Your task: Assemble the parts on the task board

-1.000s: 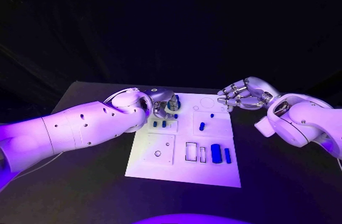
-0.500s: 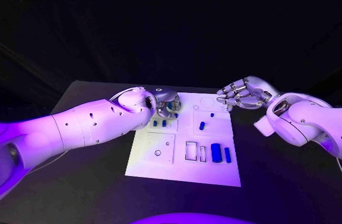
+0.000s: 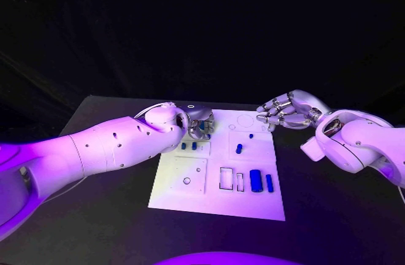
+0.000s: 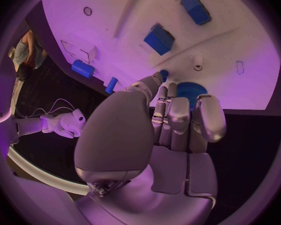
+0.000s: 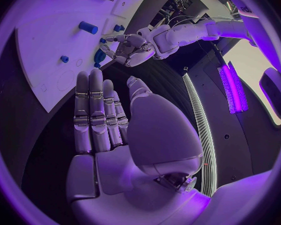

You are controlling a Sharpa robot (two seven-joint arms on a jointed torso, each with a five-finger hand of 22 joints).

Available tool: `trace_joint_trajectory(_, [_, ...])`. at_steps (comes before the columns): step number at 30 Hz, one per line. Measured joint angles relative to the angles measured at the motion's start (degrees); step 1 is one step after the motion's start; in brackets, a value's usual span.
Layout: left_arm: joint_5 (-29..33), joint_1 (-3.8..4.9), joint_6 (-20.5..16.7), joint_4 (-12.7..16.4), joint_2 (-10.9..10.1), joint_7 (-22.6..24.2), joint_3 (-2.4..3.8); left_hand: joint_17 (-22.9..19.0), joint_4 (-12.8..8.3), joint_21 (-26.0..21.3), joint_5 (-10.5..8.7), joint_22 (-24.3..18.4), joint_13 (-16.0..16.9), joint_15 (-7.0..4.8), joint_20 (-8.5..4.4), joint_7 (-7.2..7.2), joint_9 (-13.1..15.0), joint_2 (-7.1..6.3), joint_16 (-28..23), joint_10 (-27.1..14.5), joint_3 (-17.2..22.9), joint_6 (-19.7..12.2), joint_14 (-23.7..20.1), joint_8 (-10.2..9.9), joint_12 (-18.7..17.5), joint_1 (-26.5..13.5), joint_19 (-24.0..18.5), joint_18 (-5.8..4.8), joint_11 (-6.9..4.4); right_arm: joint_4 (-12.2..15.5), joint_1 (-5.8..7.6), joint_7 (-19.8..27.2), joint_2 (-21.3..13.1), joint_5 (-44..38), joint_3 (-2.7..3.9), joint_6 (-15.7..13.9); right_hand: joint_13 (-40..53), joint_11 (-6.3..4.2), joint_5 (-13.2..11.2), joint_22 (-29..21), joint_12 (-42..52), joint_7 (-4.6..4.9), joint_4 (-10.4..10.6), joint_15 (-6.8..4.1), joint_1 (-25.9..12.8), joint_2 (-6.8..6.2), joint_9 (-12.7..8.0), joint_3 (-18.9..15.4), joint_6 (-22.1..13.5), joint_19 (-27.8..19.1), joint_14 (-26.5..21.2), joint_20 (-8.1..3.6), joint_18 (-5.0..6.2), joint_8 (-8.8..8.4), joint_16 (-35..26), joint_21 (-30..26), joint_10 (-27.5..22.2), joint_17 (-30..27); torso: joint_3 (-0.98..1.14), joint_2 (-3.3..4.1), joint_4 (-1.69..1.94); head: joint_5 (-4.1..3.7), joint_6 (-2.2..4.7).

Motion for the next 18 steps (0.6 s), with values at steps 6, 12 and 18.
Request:
trace_joint_trajectory(6, [0.0,-0.05,0.76,-1.03,0.58,-0.1,-0.05,0.01,-0.16,0.27,0.0,0.23,-0.05,-0.23,-0.2,0.12,-0.05,0.0,0.22,0.26,0.15,0.29,0.23,-0.22,0.0,0.0,0.21,0.0,-0.18,0.08,0.0,0.0,0.01,0.0,0.0,0.0,0.0,0.0,0.0,0.0,0.0,0.0,0.0,0.0,0.0,0.0,0.0,0.0,0.0,0.0,0.0,0.0,0.0,0.0,0.0,0.0,0.0,0.0,-0.01,0.0,0.02,-0.05,-0.09])
trace_joint_trajectory(12, [0.02,-0.06,1.42,-1.54,0.78,-0.19,-0.1,0.28,-0.61,1.31,0.0,1.29,-0.12,-0.25,-0.21,0.11,-0.12,0.17,0.68,0.89,0.93,0.7,0.25,-0.22,-0.31,0.16,0.84,-0.26,-0.34,0.09,0.0,0.01,0.01,0.0,0.0,0.0,0.0,0.0,0.0,0.0,0.0,0.0,0.0,0.0,0.0,0.0,0.0,0.0,0.0,0.0,0.0,0.0,0.0,0.0,0.0,0.0,0.0,0.0,-0.02,0.0,0.04,-0.14,-0.23])
trace_joint_trajectory(18, [0.15,-0.05,1.74,-1.94,1.04,-0.17,-0.11,0.5,-1.24,2.35,0.0,2.5,-0.22,-0.44,-0.31,-0.06,-0.19,0.33,1.33,1.79,1.85,1.33,0.43,-0.45,-0.68,0.11,1.34,-0.66,-0.27,0.1,0.0,0.01,0.05,-0.01,0.0,0.0,-0.07,0.0,0.0,-0.08,0.0,0.0,0.0,-0.04,0.0,0.0,0.0,0.0,0.0,0.03,0.04,0.03,0.0,0.0,-0.15,-0.11,0.0,0.02,-0.03,-0.01,0.06,-0.18,-0.31])
